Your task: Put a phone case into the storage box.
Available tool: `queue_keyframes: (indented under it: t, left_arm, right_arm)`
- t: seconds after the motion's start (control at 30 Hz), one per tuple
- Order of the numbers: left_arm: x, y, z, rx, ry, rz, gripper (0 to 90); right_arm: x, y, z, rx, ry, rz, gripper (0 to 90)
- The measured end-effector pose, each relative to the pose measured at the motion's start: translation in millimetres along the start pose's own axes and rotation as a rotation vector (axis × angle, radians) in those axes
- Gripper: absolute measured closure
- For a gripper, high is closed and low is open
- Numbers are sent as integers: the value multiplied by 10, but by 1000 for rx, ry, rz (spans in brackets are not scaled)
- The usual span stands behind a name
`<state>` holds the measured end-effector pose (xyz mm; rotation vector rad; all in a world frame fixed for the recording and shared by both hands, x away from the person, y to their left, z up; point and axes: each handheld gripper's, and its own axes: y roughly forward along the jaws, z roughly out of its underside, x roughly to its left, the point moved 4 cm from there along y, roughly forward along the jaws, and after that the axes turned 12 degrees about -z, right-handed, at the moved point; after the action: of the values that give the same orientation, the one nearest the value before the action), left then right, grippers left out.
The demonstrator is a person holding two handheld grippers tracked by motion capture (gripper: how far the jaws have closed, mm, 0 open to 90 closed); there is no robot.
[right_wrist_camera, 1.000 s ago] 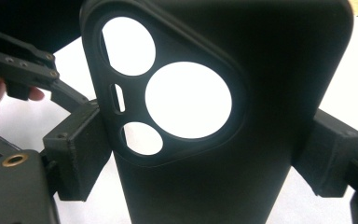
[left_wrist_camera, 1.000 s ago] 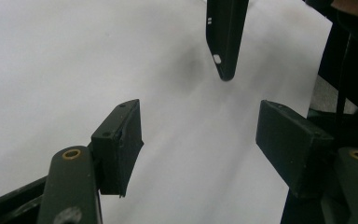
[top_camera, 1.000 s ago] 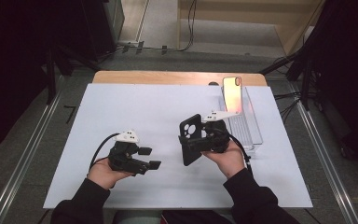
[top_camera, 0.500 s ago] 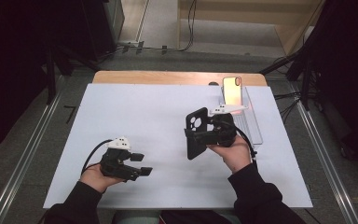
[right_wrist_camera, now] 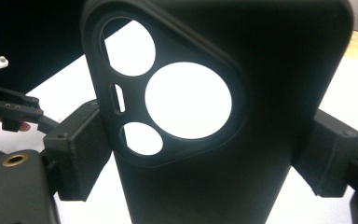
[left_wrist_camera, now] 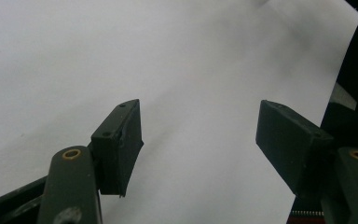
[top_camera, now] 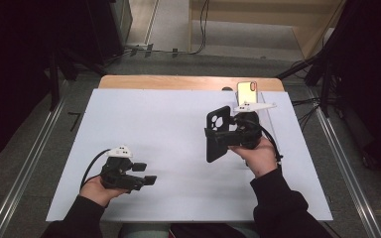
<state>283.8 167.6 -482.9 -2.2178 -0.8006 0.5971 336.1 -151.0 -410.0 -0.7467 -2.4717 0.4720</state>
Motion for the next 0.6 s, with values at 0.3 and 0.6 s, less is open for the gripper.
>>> queue_keyframes:
  t: [0.3,0.6]
  left_arm:
    - [19,-31,17,0,-23,-21,317]
    - [61,-67,33,-12,-56,-53,318]
  right_arm:
    - [-62,-171,-106,-22,0,33,130]
    - [-205,-423,-225,-60,18,84,130]
